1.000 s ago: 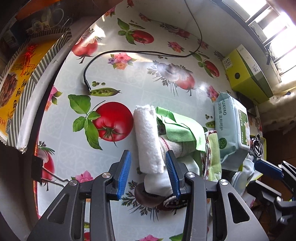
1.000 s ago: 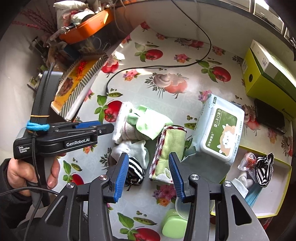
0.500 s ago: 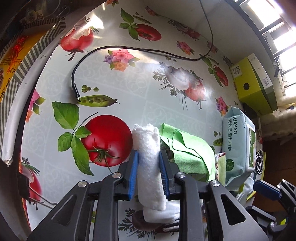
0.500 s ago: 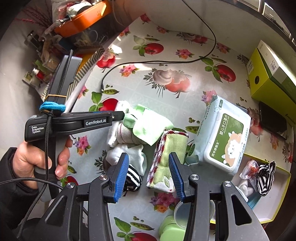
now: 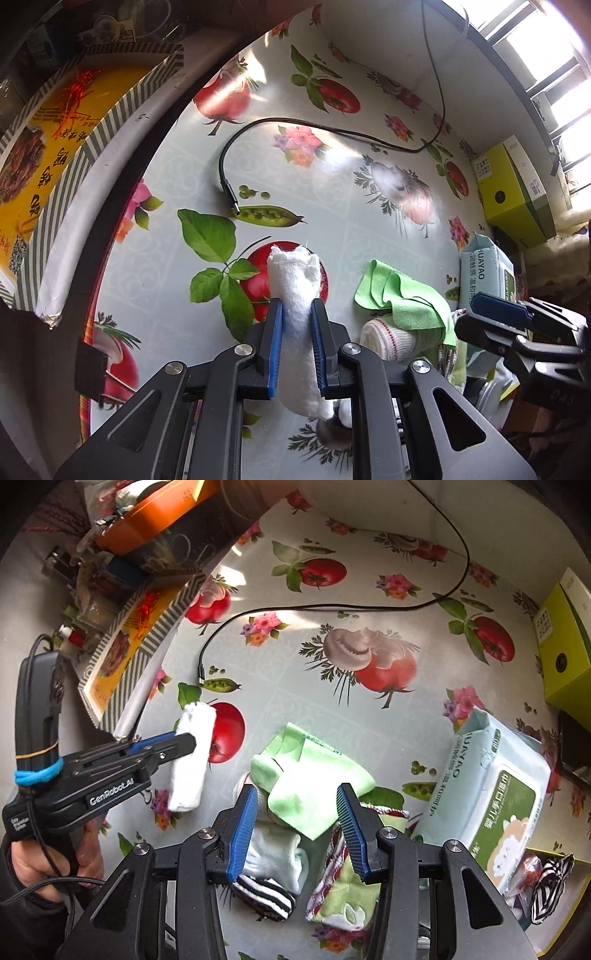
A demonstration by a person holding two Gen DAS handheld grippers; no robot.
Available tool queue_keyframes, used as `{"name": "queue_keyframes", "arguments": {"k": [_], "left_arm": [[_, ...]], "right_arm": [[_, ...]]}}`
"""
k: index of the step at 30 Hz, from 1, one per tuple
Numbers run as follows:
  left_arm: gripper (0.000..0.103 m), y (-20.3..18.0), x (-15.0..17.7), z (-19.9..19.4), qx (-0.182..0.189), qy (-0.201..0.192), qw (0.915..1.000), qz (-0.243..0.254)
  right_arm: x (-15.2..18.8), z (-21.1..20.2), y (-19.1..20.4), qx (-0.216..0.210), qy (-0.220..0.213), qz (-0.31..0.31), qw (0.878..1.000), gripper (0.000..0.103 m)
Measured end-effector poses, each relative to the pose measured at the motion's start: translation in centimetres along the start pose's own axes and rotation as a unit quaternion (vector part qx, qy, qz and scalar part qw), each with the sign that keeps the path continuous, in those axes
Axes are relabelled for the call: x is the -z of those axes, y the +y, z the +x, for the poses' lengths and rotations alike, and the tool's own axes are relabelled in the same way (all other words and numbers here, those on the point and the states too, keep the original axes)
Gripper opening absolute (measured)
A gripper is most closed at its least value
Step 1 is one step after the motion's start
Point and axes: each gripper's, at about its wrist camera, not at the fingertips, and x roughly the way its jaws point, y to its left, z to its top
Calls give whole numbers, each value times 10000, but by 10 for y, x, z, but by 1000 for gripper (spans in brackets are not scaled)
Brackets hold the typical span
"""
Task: Organize soft objects
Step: 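Grasp the light green cloth with the right tool while the left tool holds the towel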
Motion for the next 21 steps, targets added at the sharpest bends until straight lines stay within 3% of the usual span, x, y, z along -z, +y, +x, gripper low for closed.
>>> {"name": "queue_keyframes", "arguments": {"k": [5,9,15,18,19,21], "left_arm": [[17,3,6,12,-42,215,9998,-17],[19,1,10,15,-55,256,9997,-19],[29,1,20,27,-180,508,9985,-138],[30,-6,24,29,-360,487,9982,24],[30,-9,25,29,-411,477,9980,73],[29,-12,26,30,-451,445,9979,128]], "right_arm": [[-14,37,-7,97,539,93,9985,44],[-20,47,-15,101,655,325,9973,44],[-21,69,-19,340,1005,354,9937,44],[-19,68,-14,603,915,119,9939,30],[-19,68,-14,612,887,64,9942,17],[-18,66,-16,552,835,103,9949,13]]}}
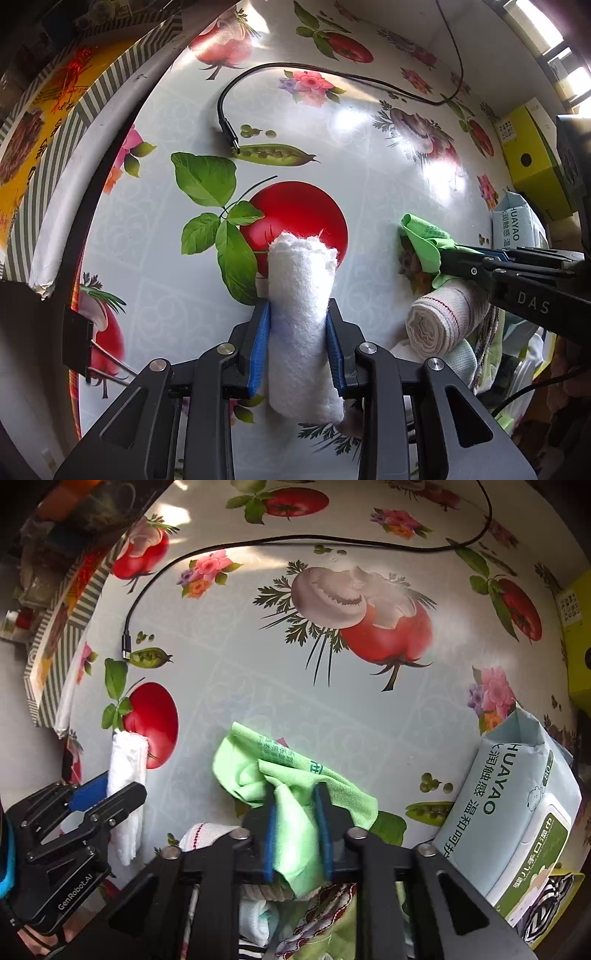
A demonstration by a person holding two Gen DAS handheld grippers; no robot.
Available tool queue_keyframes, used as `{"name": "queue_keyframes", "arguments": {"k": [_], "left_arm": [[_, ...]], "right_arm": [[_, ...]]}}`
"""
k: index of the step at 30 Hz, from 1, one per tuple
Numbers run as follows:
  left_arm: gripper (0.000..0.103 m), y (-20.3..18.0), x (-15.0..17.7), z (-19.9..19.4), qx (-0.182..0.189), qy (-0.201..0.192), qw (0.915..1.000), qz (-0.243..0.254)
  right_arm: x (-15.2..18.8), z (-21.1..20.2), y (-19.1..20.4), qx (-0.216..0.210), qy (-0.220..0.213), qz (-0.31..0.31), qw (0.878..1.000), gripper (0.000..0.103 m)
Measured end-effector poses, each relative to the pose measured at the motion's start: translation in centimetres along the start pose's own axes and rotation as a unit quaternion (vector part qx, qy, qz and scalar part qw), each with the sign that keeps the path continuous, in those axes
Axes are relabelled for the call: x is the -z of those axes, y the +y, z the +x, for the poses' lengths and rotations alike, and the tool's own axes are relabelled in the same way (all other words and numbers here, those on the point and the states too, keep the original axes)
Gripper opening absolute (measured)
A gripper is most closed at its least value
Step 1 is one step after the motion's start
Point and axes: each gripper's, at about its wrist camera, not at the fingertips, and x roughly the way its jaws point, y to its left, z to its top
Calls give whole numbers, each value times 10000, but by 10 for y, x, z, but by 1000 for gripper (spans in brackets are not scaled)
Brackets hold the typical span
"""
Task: Organize soft objects
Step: 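Grasp the light green cloth with the right tool while the left tool holds the towel, then lift the towel roll and green cloth and carry both over the white tray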
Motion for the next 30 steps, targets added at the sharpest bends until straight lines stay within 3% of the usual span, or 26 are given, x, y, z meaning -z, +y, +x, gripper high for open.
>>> {"name": "queue_keyframes", "arguments": {"k": [2,5,16,30], "left_arm": [[22,-1,0,-1,-14,-25,10000,34],[20,0,-1,-6,15,-61,10000,25],[19,-2,-10,-45,40,-510,9987,35],[19,-9,-8,-69,76,-739,9971,136]], "right_arm": [[3,-6,1,19,-145,-35,9999,12],[7,-19,2,-63,-344,-103,9993,11],[26,-74,5,-355,-931,-121,9949,11],[49,-106,12,-507,-1264,-71,9907,11]]}}
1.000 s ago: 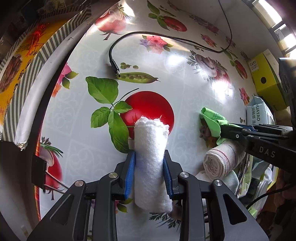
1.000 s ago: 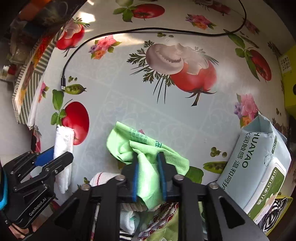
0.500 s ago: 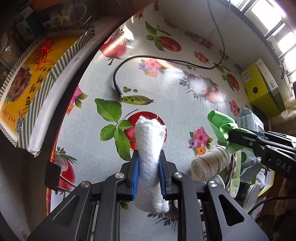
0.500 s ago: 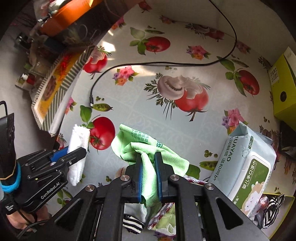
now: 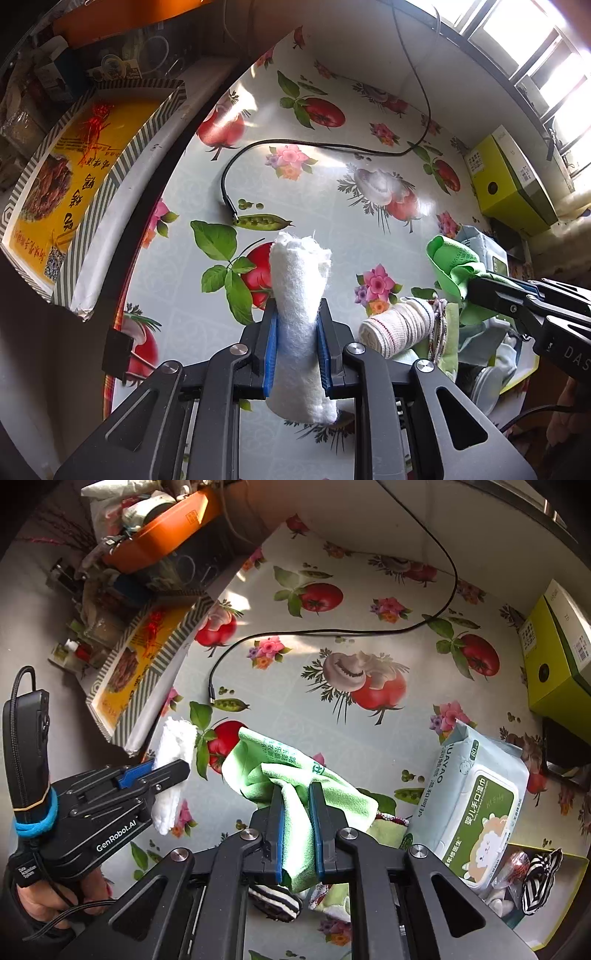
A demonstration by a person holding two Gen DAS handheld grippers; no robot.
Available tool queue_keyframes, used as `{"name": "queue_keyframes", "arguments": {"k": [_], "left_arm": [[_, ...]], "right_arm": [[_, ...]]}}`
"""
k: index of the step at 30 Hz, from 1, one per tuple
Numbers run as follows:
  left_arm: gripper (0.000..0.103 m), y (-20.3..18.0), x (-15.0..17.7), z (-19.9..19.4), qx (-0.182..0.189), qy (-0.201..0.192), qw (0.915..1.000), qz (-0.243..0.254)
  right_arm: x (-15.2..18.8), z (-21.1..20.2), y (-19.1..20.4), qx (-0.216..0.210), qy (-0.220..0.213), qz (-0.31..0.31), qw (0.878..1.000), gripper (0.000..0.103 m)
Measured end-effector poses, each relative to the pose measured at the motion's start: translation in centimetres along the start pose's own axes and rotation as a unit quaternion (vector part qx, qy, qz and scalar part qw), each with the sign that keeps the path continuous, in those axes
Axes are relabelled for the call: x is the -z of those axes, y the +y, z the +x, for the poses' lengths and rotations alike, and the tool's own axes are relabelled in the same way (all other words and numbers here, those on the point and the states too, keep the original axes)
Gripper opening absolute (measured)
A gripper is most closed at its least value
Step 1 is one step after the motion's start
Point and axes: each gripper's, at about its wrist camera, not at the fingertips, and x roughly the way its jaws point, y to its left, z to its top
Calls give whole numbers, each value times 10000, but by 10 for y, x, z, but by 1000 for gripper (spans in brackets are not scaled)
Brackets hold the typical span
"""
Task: Organize soft objects
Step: 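Lift the towel roll and green cloth and carry both over the white tray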
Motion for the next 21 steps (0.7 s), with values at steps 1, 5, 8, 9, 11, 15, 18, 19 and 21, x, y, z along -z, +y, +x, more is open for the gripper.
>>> {"name": "queue_keyframes", "arguments": {"k": [1,5,8,9,11,15,18,19,21], "left_arm": [[19,-1,0,-3,19,-15,10000,0],[19,-6,0,-12,167,-73,9998,25],[19,-11,1,-21,378,-121,9992,42],[19,-13,1,-24,447,-132,9989,54],[19,-19,3,-29,577,-139,9982,90],[19,-34,8,-37,768,-113,9967,229],[19,-50,14,-37,793,-27,9960,421],[19,-56,16,-37,806,6,9956,487],[19,-68,21,-36,835,77,9945,628]], "right_arm": [[2,-4,0,-23,-33,16,10000,11],[12,-21,-4,-108,-186,105,9997,11],[20,-34,-10,-153,-300,199,9992,11],[23,-38,-12,-153,-334,226,9991,11],[30,-47,-17,-151,-407,298,9986,11],[46,-62,-30,-125,-515,457,9975,11],[62,-70,-42,-82,-556,608,9966,11],[68,-72,-47,-69,-568,675,9961,11],[79,-77,-56,-63,-586,806,9950,11]]}}
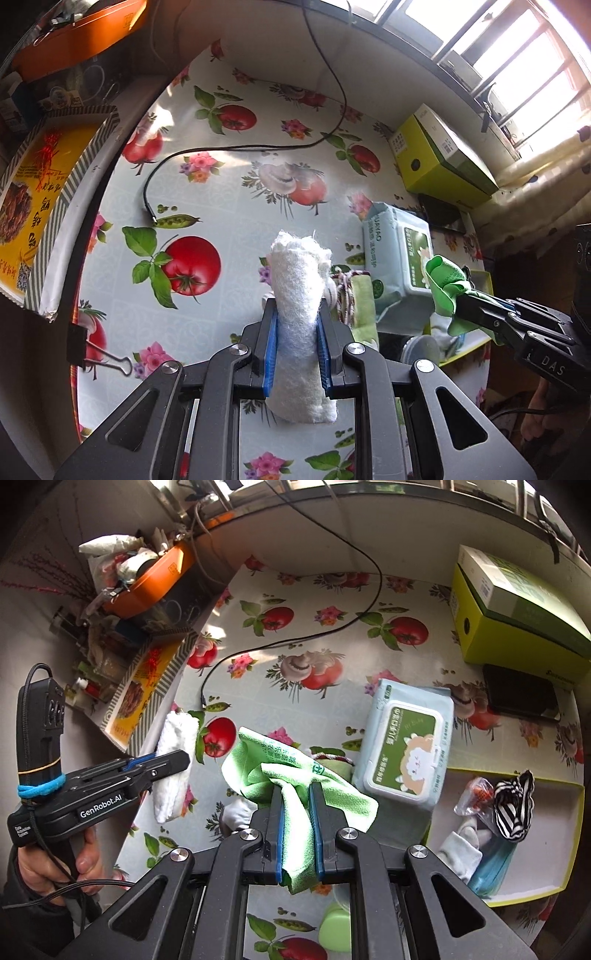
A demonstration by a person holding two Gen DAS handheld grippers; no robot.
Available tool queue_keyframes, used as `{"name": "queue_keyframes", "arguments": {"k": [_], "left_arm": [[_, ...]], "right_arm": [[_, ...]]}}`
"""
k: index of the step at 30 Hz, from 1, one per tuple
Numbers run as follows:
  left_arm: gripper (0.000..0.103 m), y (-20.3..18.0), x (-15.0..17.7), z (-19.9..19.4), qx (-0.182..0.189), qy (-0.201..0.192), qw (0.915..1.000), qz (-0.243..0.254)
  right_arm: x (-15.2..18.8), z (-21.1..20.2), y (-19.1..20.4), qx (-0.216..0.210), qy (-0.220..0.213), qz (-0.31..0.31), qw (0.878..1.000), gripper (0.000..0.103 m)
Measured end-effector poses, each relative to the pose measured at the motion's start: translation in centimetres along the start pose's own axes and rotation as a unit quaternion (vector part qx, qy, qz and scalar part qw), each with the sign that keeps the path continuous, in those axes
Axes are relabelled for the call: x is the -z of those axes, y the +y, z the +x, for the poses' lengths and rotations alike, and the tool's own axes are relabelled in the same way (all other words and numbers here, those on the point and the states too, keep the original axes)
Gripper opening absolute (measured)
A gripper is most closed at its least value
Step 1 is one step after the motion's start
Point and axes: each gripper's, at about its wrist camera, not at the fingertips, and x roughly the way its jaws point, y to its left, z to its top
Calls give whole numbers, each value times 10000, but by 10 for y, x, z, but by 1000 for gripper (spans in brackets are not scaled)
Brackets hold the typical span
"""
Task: Organize soft objects
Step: 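Lift the towel roll and green cloth and carry both over the white tray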
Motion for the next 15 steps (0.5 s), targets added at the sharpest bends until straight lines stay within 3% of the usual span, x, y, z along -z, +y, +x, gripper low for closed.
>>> {"name": "queue_keyframes", "arguments": {"k": [15], "left_arm": [[19,-100,2,16,201,324,9934,1081]], "right_arm": [[59,-45,-99,287,-332,1117,9928,11]]}}
